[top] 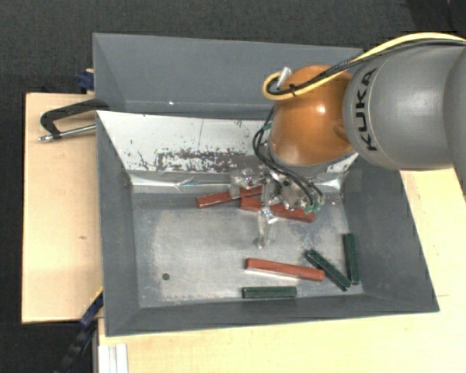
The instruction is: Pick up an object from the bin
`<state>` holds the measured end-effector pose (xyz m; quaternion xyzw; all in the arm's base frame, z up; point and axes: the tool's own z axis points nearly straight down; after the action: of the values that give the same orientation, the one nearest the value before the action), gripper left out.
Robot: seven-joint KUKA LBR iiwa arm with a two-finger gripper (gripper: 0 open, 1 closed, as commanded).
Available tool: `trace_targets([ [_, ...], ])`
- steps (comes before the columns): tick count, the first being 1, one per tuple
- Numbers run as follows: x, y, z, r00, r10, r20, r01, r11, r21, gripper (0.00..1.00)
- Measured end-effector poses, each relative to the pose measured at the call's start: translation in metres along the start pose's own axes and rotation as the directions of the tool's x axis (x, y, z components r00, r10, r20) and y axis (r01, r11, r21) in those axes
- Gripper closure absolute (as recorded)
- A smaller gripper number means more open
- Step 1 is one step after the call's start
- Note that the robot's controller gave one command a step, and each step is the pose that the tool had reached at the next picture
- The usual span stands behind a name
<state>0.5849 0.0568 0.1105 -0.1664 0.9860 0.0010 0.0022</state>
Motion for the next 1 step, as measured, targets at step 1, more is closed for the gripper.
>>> trace_targets([
  [1, 0.0205, -0.0115, 0.0173, 0.995, 0.103, -0.009, -0.103, 0.995, 0.003, 0.00],
])
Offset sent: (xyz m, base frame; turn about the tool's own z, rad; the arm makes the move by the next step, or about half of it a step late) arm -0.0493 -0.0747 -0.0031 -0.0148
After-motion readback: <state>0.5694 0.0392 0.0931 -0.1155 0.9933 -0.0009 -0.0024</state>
